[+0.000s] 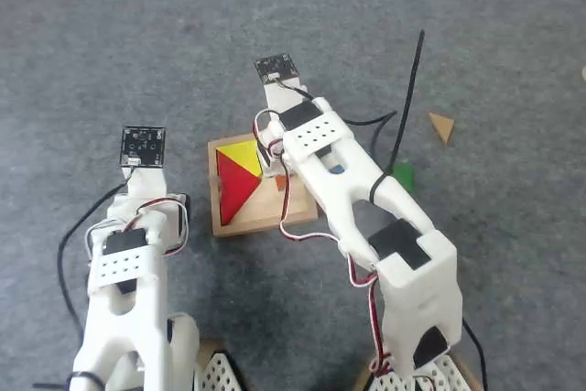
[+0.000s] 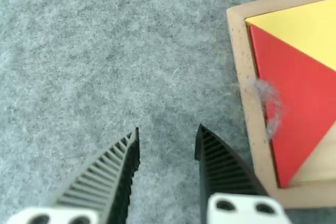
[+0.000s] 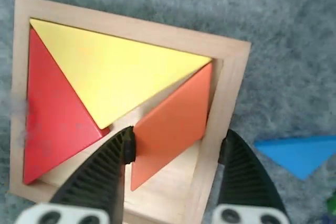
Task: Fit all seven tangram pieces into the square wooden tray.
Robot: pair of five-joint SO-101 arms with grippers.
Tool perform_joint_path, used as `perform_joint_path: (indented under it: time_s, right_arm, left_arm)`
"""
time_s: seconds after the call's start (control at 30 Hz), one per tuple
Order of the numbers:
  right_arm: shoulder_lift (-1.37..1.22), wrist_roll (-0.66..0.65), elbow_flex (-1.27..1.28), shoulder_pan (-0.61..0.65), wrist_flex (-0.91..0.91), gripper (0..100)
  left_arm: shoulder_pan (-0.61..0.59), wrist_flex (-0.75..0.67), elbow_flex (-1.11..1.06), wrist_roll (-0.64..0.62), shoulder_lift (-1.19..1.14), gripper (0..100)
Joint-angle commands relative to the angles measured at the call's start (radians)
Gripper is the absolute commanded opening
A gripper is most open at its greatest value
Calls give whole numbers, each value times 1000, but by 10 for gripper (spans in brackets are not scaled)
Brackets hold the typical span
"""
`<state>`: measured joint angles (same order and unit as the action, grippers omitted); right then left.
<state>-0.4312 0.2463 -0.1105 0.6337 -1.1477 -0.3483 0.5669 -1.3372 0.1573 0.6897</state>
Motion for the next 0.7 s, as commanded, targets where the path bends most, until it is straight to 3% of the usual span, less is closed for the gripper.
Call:
perform_joint_path:
  time_s: [0.0,0.2,0.43,0.67]
  right_arm:
    - [82,12,11,-19,36,97]
    - [79,117,49,-24,76,96]
    - [85,120,48,-24,124,82]
    - [99,118,48,-22,139,128]
  left_arm:
    - [0,-21,4,9,20,174]
    - [0,-21,4,9,20,174]
    - [0,-21,4,9,20,174]
    - [0,-21,4,9,20,174]
